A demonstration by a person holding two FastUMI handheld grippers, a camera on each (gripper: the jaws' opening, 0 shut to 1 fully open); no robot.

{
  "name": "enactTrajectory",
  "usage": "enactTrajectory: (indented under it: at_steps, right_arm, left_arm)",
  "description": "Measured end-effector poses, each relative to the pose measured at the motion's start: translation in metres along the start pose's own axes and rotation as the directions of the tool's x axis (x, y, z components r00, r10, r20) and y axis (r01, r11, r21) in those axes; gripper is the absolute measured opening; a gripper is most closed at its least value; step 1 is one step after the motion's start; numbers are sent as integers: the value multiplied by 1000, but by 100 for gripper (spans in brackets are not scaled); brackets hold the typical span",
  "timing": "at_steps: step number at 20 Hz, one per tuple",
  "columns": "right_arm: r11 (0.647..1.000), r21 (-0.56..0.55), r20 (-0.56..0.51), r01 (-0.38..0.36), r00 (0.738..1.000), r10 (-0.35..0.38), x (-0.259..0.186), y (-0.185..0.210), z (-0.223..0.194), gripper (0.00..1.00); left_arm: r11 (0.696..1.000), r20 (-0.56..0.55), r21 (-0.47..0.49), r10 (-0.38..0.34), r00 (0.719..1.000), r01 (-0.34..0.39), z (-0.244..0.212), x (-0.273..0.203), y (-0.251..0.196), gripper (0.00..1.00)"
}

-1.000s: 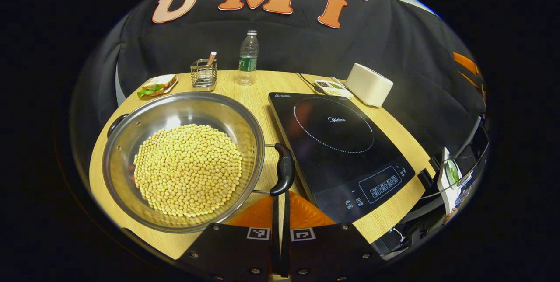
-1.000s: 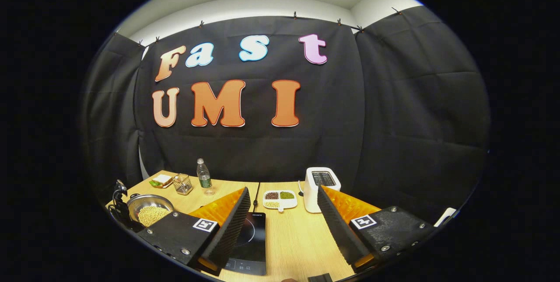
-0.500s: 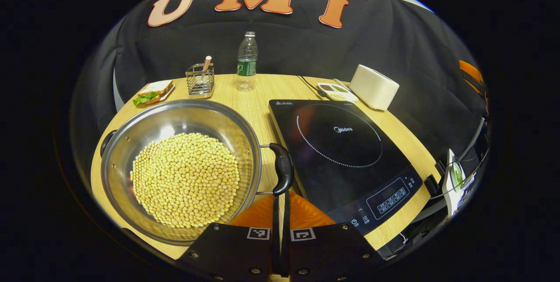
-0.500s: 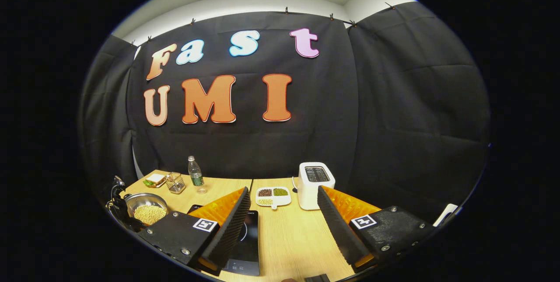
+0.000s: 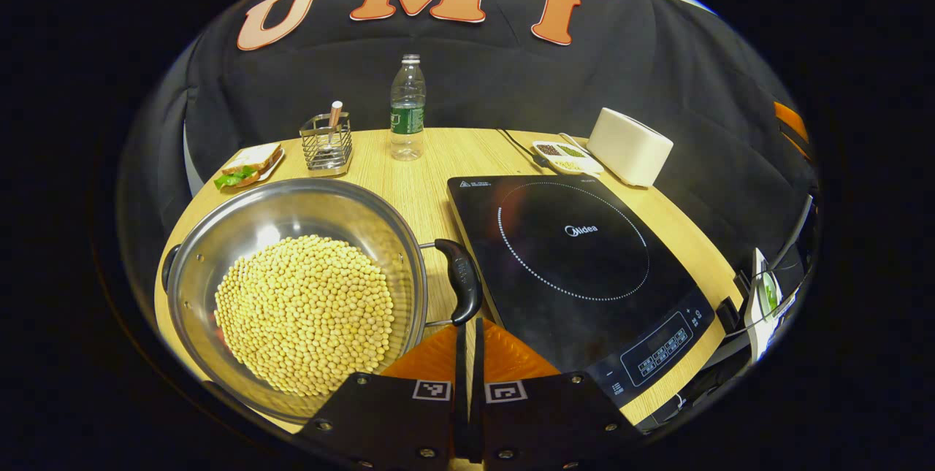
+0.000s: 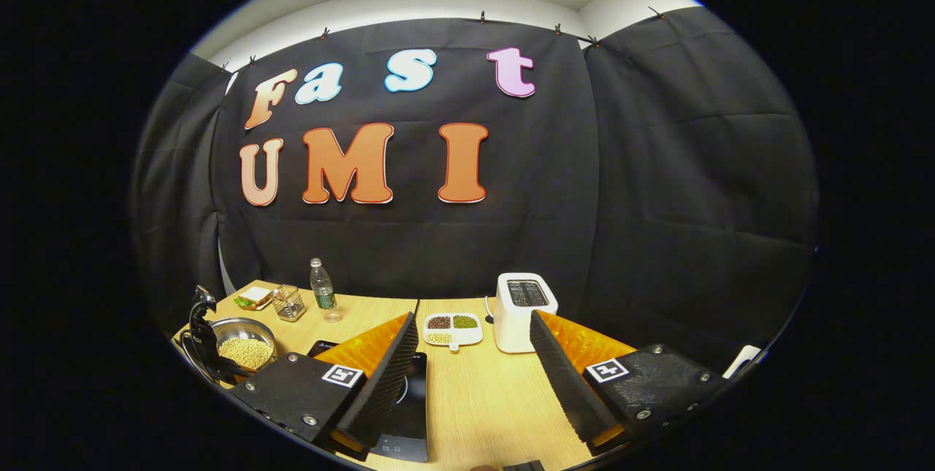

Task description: First push the handle of the pot to place it horizontally, then grasp the pot with both hands and set it on the induction cooktop.

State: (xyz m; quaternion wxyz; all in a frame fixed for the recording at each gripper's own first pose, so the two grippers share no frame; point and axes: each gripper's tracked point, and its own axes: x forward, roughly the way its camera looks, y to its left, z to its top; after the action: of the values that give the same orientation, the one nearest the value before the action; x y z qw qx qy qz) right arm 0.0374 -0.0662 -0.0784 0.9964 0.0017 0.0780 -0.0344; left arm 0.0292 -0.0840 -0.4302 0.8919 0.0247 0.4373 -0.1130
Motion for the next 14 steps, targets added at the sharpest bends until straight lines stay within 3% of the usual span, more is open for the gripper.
enactTrajectory:
  at_steps: [3,4,5,11,14]
  right_arm:
    - [1000,4,0,11,1000,-11,1,-6,0,95]
    - [1000,6,1,14,1000,-14,0,-8,0,100]
    - [1000,7,2,17,1000,-17,1,-9,1,95]
    - [1000,13,3,28,1000,-28,-1,-12,0,95]
    - [1000,16,6,25,1000,-25,-4,-6,2,95]
  left_arm:
    - [1000,1,3,3,1000,-3,5,6,1,2]
    - [1000,2,5,5,1000,-5,7,7,2,2]
    - [1000,3,5,6,1000,-6,8,9,2,2]
    - [1000,17,-2,-3,1000,3,18,11,2,2]
    - [999,76,40,10,997,-13,33,-8,5,2]
